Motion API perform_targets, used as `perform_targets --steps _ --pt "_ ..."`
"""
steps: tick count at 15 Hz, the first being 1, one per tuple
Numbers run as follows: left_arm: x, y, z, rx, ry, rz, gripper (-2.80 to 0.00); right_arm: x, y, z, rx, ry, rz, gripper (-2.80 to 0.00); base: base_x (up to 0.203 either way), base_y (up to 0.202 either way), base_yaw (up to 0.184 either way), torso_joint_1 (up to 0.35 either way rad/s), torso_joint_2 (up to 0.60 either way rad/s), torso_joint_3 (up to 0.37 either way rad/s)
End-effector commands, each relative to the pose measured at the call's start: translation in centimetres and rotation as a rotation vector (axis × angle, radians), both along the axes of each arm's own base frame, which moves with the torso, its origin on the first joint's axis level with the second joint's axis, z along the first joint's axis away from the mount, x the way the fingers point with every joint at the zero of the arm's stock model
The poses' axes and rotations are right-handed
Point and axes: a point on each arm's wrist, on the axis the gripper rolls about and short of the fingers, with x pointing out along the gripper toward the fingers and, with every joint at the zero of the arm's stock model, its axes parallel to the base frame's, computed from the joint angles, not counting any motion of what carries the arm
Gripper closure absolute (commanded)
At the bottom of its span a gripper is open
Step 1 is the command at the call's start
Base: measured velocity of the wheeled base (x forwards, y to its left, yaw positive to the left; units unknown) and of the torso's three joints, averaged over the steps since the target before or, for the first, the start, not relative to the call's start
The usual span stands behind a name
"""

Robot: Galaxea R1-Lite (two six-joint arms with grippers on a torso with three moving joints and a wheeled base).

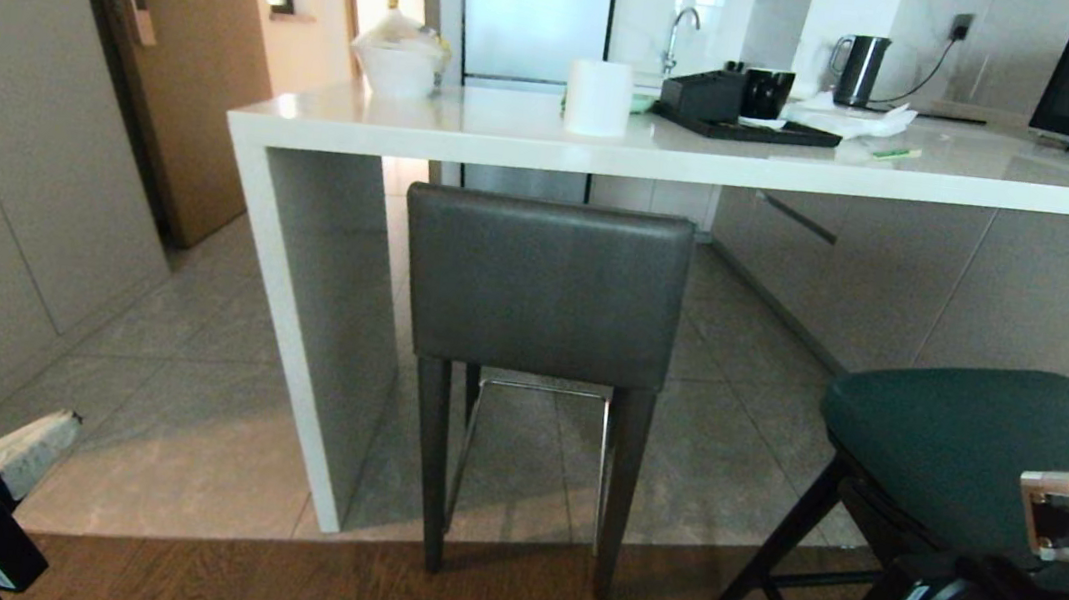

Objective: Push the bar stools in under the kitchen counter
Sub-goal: Push the blue chair back under the dining table

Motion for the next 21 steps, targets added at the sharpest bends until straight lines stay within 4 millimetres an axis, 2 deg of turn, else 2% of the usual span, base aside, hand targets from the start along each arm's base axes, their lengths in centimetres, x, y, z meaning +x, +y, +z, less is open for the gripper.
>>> perform_targets --steps 1,3,6,8,10,13,16,18,19,21 --pt "-0.1 0.0 0.1 -0.002 -0.011 0.002 0.0 -0.4 -0.3 -0.2 -0.005 0.003 -0.004 0.0 -0.201 0.0 0.0 0.001 0.0 -0.001" --pt "-0.3 0.1 0.3 -0.002 -0.03 0.01 0.0 -0.8 -0.7 0.6 0.001 -0.04 -0.014 0.0 -0.172 0.0 0.0 0.002 0.0 0.003" --pt "-1.2 0.8 3.3 0.052 -0.184 0.07 0.0 -2.2 -3.0 3.0 -0.028 -0.203 -0.112 0.0 -0.019 0.0 -0.001 0.001 0.0 0.001" --pt "-3.7 1.4 5.5 0.127 -0.263 0.108 0.0 -4.3 -5.5 5.0 -0.055 -0.335 -0.235 0.0 0.0 0.0 0.0 0.0 0.0 0.0" --pt "-6.9 2.0 5.9 0.185 -0.196 0.14 0.0 -7.1 -7.3 5.9 -0.078 -0.394 -0.332 0.0 0.0 0.0 0.0 0.0 0.0 0.0" --pt "-11.3 2.4 6.9 0.166 -0.249 0.25 0.0 -12.4 -9.0 6.9 -0.102 -0.448 -0.433 0.0 0.0 0.0 0.0 0.0 0.0 0.0" --pt "-13.0 2.2 6.0 0.178 -0.24 0.309 0.0 -18.4 -9.5 6.3 -0.146 -0.448 -0.451 0.0 0.0 0.0 0.0 0.0 0.0 0.0" --pt "-12.8 2.2 5.6 0.177 -0.239 0.303 0.0 -21.0 -9.3 5.0 -0.169 -0.437 -0.445 0.0 0.0 0.0 0.0 0.0 0.0 0.0" --pt "-12.5 2.2 5.0 0.199 -0.229 0.297 0.0 -21.3 -9.2 4.1 -0.178 -0.411 -0.454 0.0 0.0 0.0 0.0 0.0 0.0 0.0" --pt "-13.5 2.0 5.3 0.22 -0.274 0.17 0.0 -20.3 -9.2 2.5 -0.198 -0.372 -0.471 0.0 0.0 0.0 0.0 0.0 0.0 0.0"
